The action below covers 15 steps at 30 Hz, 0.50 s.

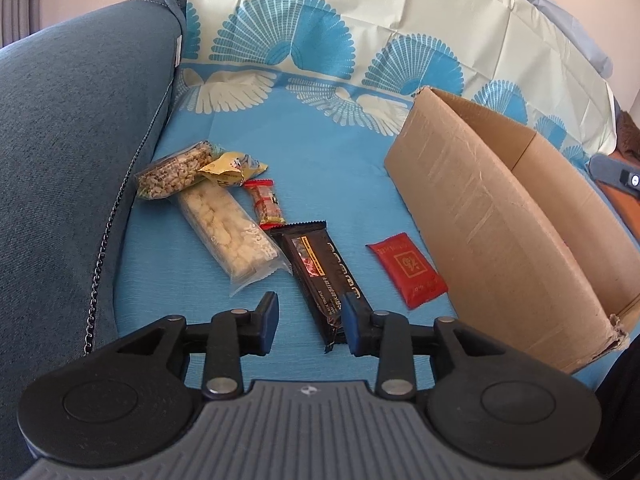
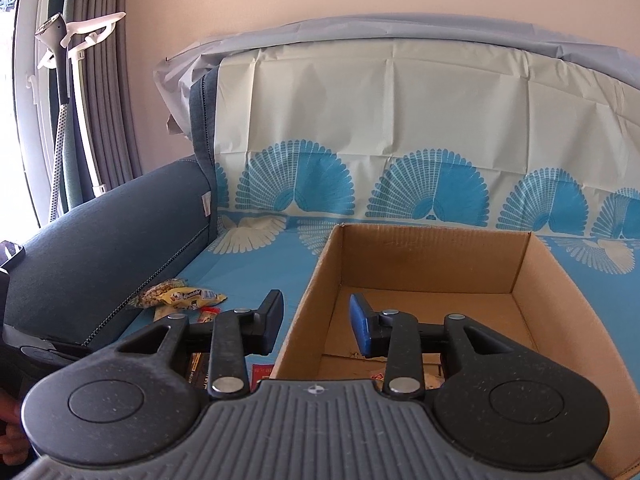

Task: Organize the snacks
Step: 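Lower the left tool onto the dark chocolate bar and close on it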

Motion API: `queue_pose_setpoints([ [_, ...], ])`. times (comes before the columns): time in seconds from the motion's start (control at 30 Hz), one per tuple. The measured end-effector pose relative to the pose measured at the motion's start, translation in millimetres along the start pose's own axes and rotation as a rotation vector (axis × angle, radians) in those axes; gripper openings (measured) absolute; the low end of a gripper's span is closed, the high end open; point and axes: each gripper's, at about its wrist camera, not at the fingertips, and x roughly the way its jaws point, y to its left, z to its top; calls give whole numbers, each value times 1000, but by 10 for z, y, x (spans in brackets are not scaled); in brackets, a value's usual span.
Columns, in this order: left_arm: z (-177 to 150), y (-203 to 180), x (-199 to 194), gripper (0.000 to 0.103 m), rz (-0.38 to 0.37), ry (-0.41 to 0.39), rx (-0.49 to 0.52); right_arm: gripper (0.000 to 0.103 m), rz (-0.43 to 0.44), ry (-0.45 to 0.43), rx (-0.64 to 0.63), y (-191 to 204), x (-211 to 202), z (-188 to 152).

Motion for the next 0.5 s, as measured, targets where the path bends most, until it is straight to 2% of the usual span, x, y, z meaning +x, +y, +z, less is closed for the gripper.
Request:
queue_pose_setpoints([
  [0.17,12,-121,122,44,15,36,54,42,17,-9,-18,22,-1,13],
  [0.27,56,-194,218,55,47,37,56,43,28,-10,-19,21,-2,16],
  [0.33,94,-265,273,75,76,18,36,44,33,-11,-17,22,-2,18],
  [0.4,126,-340,345,84,90,9,2,44,34,-13,-18,23,-1,17],
  [0.5,160,-505,518,84,117,32,-6,45,34,-13,-15,19,3,14],
])
